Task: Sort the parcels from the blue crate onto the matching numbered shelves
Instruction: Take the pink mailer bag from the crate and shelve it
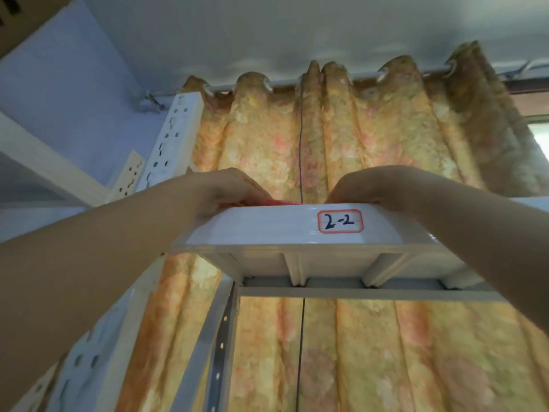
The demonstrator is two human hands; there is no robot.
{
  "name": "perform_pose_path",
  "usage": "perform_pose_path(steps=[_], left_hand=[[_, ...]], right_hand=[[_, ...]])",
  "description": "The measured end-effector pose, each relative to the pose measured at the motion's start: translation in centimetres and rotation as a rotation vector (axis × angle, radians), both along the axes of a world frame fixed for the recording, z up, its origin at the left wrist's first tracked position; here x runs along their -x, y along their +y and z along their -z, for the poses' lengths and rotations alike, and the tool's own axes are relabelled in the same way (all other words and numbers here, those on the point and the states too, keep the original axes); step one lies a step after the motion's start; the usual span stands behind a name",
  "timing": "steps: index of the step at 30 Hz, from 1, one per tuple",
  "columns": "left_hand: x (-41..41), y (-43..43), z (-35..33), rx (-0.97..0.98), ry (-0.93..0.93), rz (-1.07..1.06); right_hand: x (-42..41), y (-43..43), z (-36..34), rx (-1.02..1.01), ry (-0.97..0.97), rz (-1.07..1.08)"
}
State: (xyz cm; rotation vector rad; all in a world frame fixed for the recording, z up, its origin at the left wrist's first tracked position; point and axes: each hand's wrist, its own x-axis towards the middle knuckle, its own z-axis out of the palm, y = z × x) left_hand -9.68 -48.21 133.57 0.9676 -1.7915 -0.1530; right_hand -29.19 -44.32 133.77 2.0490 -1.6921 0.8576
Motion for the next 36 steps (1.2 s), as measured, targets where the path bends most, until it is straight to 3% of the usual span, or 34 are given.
perform_pose_path(steps=[4,11,13,16,19,21,26,31,34,36], left_hand=[[0.0,-0.7,0.0,0.068,-0.119,-0.138],[0.8,-0.2,0.7,0.166,-0.121,-0.343],[1.0,-0.1,1.1,0.230,-0.055,-0.313],[1.6,0.2,2.2,0.425,0.038,-0.307],[2.2,0.8,4.4,0.565,-0.062,-0.402],[2.0,1.7,6.2,0.540,-0.206,-0.456],[0.5,5.7,10.3,0.516,-0.460,-0.719],[-1.6,13.2,15.3,0.411,-0.532,-0.952],[-3.2,19.0,20.6,0.238,-0.527,-1.133],[-3.7,23.3,25.8,0.140,-0.629,-1.232]], right_hand=[[-0.9,-0.3,0.0,-0.036,0.199,0.192],[-0.8,-0.3,1.0,0.069,0.049,0.163],[-0.4,-0.6,1.4,0.222,-0.112,0.089],[-0.5,-0.6,2.5,0.669,-0.307,-0.031],[-1.0,-0.6,4.3,1.024,-0.117,-0.081],[-0.8,0.0,5.8,1.077,0.054,-0.169],[-0.4,2.3,8.7,0.929,0.360,-0.257],[-4.2,5.9,12.9,0.640,0.290,-0.468],[-7.3,8.7,18.8,0.482,0.260,-0.651],[-9.1,10.5,23.9,0.367,0.279,-0.786]])
